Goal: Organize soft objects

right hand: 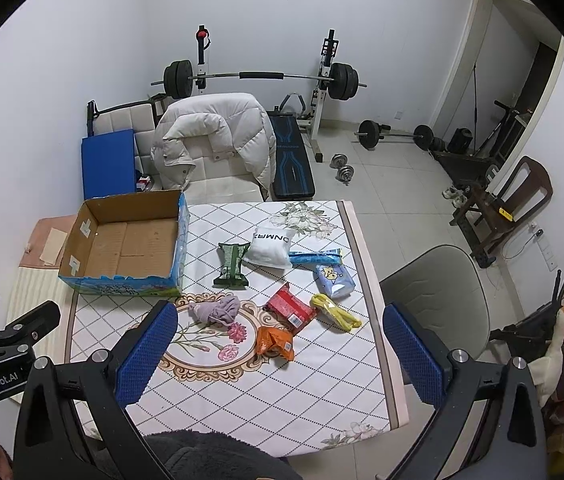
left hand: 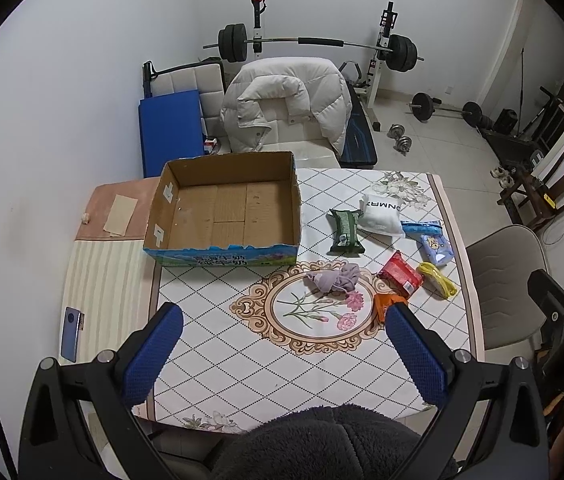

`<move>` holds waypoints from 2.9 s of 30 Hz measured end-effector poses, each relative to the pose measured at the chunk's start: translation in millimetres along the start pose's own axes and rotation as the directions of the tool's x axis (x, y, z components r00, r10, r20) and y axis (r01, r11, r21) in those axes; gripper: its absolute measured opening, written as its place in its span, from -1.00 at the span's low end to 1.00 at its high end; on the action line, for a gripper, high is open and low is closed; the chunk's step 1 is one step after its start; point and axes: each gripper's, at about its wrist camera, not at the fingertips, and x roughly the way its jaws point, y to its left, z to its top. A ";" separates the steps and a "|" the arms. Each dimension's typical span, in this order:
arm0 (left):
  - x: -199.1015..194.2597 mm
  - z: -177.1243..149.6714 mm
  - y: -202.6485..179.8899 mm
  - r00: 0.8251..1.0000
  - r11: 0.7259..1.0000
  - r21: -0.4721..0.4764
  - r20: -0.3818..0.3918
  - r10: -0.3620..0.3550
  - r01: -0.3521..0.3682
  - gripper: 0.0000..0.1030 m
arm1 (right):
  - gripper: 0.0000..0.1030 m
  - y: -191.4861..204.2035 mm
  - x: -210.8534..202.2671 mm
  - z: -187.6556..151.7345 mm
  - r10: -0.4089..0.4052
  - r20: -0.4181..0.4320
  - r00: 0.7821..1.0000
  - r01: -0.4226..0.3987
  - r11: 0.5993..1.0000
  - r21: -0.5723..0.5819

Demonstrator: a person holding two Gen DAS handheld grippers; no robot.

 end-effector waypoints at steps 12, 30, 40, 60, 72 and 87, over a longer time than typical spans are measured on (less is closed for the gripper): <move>0.9 -1.5 4.3 1.000 1.000 -0.003 -0.003 -0.004 0.004 1.00 | 1.00 -0.8 -0.8 1.3 -0.001 0.001 1.000 0.001 1.000 -0.004; -0.9 -5.8 9.0 1.000 1.000 -0.005 -0.007 -0.005 0.005 1.00 | 1.00 -0.6 -2.0 1.2 -0.002 0.001 1.000 0.002 1.000 -0.007; -1.3 -6.7 9.5 1.000 1.000 -0.006 -0.007 -0.005 0.005 1.00 | 1.00 1.2 -6.2 -3.9 0.002 0.006 1.000 -0.002 1.000 -0.008; 160.1 103.7 -44.2 0.994 0.998 0.054 -0.096 0.043 -0.038 1.00 | 1.00 -60.1 228.6 86.7 0.133 -0.279 0.951 -0.104 0.988 0.115; 337.5 118.5 -80.3 0.919 0.977 0.099 -0.332 0.214 -0.191 0.85 | 1.00 -0.1 565.1 85.1 0.153 -0.683 0.714 -0.075 0.987 0.143; 481.6 126.7 -142.1 0.795 0.989 0.149 -0.601 0.083 0.010 0.85 | 0.63 -56.3 588.9 32.4 0.197 -0.766 0.612 -0.180 0.978 0.107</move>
